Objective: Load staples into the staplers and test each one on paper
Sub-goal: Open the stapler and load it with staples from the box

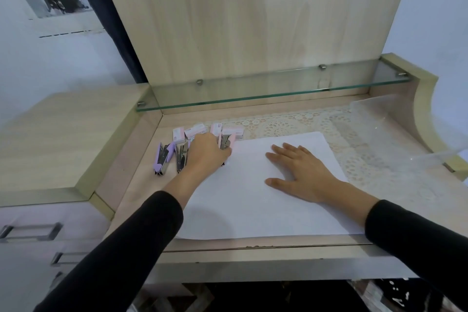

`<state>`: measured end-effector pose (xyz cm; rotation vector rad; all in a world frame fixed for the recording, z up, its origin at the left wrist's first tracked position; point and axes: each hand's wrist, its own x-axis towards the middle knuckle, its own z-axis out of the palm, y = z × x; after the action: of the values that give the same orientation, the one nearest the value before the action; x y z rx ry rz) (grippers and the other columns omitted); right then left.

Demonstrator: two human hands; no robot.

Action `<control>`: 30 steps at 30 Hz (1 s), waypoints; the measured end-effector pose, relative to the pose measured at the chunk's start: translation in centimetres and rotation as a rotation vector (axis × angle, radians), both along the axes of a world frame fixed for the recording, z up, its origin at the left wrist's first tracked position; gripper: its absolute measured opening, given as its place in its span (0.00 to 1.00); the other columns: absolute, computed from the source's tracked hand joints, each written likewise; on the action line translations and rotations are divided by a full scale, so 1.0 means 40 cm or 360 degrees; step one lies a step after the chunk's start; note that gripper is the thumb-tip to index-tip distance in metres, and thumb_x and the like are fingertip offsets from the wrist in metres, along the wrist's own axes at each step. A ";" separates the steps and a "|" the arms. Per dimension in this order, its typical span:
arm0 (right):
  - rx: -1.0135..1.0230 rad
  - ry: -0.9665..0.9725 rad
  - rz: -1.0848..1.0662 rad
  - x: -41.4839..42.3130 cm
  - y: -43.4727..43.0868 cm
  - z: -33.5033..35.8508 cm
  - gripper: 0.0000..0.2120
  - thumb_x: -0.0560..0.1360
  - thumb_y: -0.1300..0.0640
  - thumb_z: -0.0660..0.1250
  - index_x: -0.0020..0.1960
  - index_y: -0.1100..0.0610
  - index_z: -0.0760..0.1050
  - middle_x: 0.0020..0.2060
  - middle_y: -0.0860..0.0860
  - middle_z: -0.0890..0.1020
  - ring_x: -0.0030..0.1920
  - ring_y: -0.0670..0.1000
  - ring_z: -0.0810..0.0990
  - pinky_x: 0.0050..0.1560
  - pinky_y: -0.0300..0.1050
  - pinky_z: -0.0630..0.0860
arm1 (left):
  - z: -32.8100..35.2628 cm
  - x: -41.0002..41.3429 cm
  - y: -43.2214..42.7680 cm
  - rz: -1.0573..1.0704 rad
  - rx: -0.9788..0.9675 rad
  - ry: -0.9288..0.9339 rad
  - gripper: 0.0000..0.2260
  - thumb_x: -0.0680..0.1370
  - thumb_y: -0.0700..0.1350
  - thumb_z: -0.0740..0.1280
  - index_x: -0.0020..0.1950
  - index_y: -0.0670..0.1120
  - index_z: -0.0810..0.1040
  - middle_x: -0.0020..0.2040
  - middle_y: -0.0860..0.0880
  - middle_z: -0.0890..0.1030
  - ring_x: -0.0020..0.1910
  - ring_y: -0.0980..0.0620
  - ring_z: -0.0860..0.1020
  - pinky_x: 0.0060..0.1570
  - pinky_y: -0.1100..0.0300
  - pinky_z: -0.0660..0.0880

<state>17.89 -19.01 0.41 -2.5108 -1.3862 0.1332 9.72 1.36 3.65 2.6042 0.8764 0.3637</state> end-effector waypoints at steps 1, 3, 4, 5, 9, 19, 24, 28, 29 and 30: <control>0.0007 0.0002 -0.0002 0.000 0.000 0.000 0.31 0.74 0.36 0.56 0.73 0.47 0.54 0.75 0.46 0.53 0.75 0.48 0.48 0.73 0.47 0.44 | 0.002 -0.001 -0.002 0.0003 -0.0006 0.0002 0.12 0.71 0.45 0.68 0.31 0.40 0.74 0.25 0.49 0.69 0.25 0.53 0.67 0.24 0.61 0.59; 0.0030 0.0007 -0.0008 -0.001 0.001 0.001 0.31 0.74 0.37 0.56 0.73 0.47 0.55 0.75 0.46 0.54 0.75 0.48 0.49 0.73 0.47 0.44 | 0.008 -0.007 -0.008 -0.0024 -0.0004 -0.0002 0.06 0.70 0.44 0.68 0.38 0.41 0.80 0.26 0.49 0.71 0.28 0.50 0.69 0.25 0.61 0.60; 0.0039 0.0011 -0.0011 -0.001 0.002 0.002 0.31 0.74 0.37 0.57 0.73 0.47 0.55 0.75 0.46 0.54 0.75 0.48 0.49 0.73 0.47 0.44 | 0.010 -0.011 -0.013 -0.0059 0.0003 -0.0027 0.06 0.69 0.44 0.69 0.42 0.43 0.81 0.28 0.49 0.72 0.31 0.49 0.70 0.27 0.61 0.63; 0.0045 0.0014 -0.0014 -0.001 0.002 0.002 0.31 0.74 0.37 0.57 0.73 0.47 0.55 0.75 0.46 0.54 0.75 0.48 0.49 0.73 0.47 0.44 | 0.011 -0.017 -0.017 -0.0103 0.0010 -0.0061 0.08 0.69 0.44 0.69 0.46 0.44 0.82 0.30 0.50 0.74 0.33 0.49 0.72 0.30 0.59 0.68; 0.0034 0.0022 -0.0021 -0.002 0.002 0.001 0.31 0.74 0.37 0.57 0.73 0.47 0.56 0.75 0.46 0.54 0.75 0.48 0.50 0.73 0.47 0.44 | 0.003 -0.045 -0.030 -0.0362 0.0073 -0.0183 0.12 0.70 0.44 0.69 0.52 0.44 0.81 0.45 0.47 0.82 0.42 0.48 0.77 0.44 0.55 0.75; 0.0547 0.0235 -0.0204 -0.022 -0.015 0.036 0.17 0.74 0.50 0.66 0.57 0.60 0.76 0.57 0.55 0.79 0.61 0.54 0.73 0.61 0.47 0.67 | -0.047 -0.096 -0.089 -0.0889 0.0379 -0.0586 0.17 0.69 0.48 0.65 0.53 0.39 0.79 0.43 0.45 0.80 0.37 0.49 0.78 0.36 0.55 0.79; 0.0719 0.0367 -0.0208 -0.021 -0.017 0.051 0.14 0.68 0.50 0.72 0.50 0.57 0.81 0.47 0.47 0.82 0.50 0.46 0.77 0.53 0.38 0.70 | -0.083 -0.099 -0.097 -0.0955 0.0548 -0.0676 0.14 0.70 0.47 0.63 0.51 0.42 0.77 0.41 0.46 0.79 0.42 0.54 0.72 0.31 0.56 0.78; 0.0730 0.0602 -0.0214 -0.024 -0.015 0.059 0.07 0.66 0.54 0.75 0.38 0.56 0.80 0.34 0.47 0.81 0.30 0.38 0.74 0.34 0.27 0.68 | -0.093 -0.097 -0.103 -0.0963 0.0560 -0.0755 0.11 0.70 0.46 0.63 0.51 0.45 0.74 0.41 0.47 0.79 0.43 0.54 0.72 0.31 0.57 0.78; 0.0734 0.0656 -0.0231 -0.025 -0.015 0.058 0.06 0.66 0.55 0.75 0.36 0.53 0.79 0.34 0.47 0.81 0.28 0.37 0.74 0.32 0.26 0.67 | -0.095 -0.098 -0.105 -0.0957 0.0555 -0.0760 0.11 0.70 0.46 0.63 0.51 0.46 0.74 0.41 0.47 0.79 0.43 0.54 0.72 0.31 0.57 0.78; 0.0744 0.0706 -0.0247 -0.026 -0.016 0.056 0.08 0.65 0.55 0.76 0.35 0.50 0.76 0.34 0.47 0.80 0.27 0.37 0.73 0.31 0.26 0.66 | -0.096 -0.100 -0.107 -0.0948 0.0552 -0.0760 0.10 0.70 0.46 0.64 0.51 0.46 0.75 0.41 0.47 0.79 0.43 0.54 0.72 0.31 0.57 0.77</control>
<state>16.86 -19.64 2.67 -2.0297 -0.9152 0.2794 5.73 -2.94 -0.21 2.7276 -0.1386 0.9665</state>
